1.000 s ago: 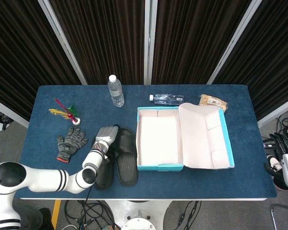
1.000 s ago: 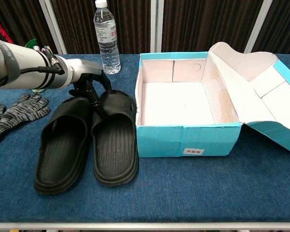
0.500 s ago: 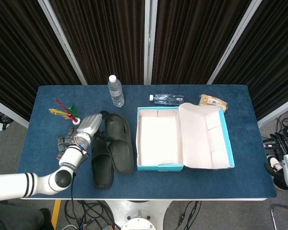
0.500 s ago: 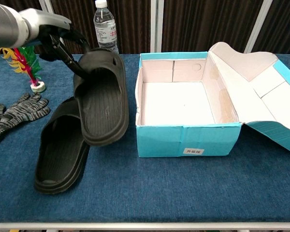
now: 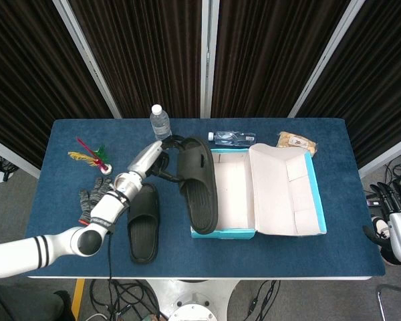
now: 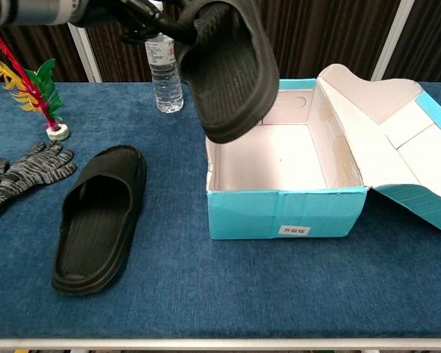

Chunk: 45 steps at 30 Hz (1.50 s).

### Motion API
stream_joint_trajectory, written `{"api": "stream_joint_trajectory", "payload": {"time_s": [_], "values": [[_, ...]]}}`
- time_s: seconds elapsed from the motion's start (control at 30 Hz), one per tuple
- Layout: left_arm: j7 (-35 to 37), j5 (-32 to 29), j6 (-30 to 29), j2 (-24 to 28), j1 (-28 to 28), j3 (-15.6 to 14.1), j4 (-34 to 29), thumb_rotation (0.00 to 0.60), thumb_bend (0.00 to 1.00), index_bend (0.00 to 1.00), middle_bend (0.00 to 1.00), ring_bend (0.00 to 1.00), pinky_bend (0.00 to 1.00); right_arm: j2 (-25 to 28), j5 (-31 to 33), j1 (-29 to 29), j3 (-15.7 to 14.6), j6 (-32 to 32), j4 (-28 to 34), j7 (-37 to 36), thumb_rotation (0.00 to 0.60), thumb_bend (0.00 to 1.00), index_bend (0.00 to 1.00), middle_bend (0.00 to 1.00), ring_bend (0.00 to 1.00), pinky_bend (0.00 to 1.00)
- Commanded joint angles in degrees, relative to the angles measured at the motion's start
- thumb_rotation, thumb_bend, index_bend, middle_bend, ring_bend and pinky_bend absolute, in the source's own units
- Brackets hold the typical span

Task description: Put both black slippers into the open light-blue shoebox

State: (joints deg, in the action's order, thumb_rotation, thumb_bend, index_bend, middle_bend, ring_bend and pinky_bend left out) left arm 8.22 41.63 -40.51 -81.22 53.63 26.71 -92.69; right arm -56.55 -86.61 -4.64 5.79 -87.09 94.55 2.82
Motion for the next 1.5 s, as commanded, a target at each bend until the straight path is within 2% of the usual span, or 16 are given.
{"api": "stream_joint_trajectory", "payload": {"time_s": [0.03, 0.2, 0.33, 0.6, 0.8, 1.03, 1.23, 1.5], "values": [[6.4, 8.5, 5.2, -9.7, 4.2, 1.6, 12.3, 0.6, 0.0, 0.52, 0.56, 0.73, 0.83, 0.6, 0.4, 0.0, 0.1, 0.1, 0.8, 0.8, 0.6, 0.08, 0.12, 0.12, 0.05, 0.14], [11.6, 13.3, 9.4, -15.8, 7.9, 1.7, 21.1, 0.6, 0.0, 0.52, 0.56, 0.69, 0.81, 1.3, 1.5, -0.5, 0.5, 1.1, 2.2, 1.9, 0.6, 0.08, 0.12, 0.12, 0.05, 0.14], [14.3, 15.3, 10.1, -20.2, 10.3, 2.2, 27.6, 0.6, 0.0, 0.52, 0.56, 0.68, 0.8, 1.6, 1.6, -0.9, 0.7, 1.6, 2.9, 2.9, 0.6, 0.08, 0.12, 0.12, 0.05, 0.14], [18.1, 16.2, 11.8, -28.5, 14.7, 2.4, 41.4, 0.6, 0.0, 0.52, 0.56, 0.67, 0.77, 2.0, 2.7, -0.7, 0.7, 1.7, 3.7, 3.9, 0.6, 0.08, 0.12, 0.12, 0.05, 0.14], [19.7, 18.2, 11.7, -32.9, 16.3, 1.4, 49.4, 0.6, 0.0, 0.52, 0.56, 0.67, 0.75, 2.3, 3.3, -0.7, 0.9, 1.7, 4.2, 4.5, 0.6, 0.08, 0.12, 0.12, 0.05, 0.14], [23.0, 19.8, 11.5, -36.9, 17.5, 1.5, 55.2, 0.6, 0.0, 0.52, 0.56, 0.67, 0.75, 2.4, 3.5, -0.7, 0.9, 1.8, 4.6, 5.0, 0.6, 0.08, 0.12, 0.12, 0.06, 0.14], [27.1, 20.4, 8.7, -40.5, 17.7, 2.6, 58.6, 0.6, 0.0, 0.52, 0.56, 0.67, 0.75, 2.5, 3.7, -0.5, 0.8, 1.5, 4.8, 5.1, 0.6, 0.08, 0.12, 0.12, 0.06, 0.14], [27.3, 23.4, 5.7, -44.3, 18.0, 0.3, 64.1, 0.6, 0.0, 0.52, 0.56, 0.66, 0.75, 2.7, 3.6, -0.3, 0.7, 1.3, 4.9, 4.9, 0.6, 0.08, 0.12, 0.12, 0.06, 0.14]]}}
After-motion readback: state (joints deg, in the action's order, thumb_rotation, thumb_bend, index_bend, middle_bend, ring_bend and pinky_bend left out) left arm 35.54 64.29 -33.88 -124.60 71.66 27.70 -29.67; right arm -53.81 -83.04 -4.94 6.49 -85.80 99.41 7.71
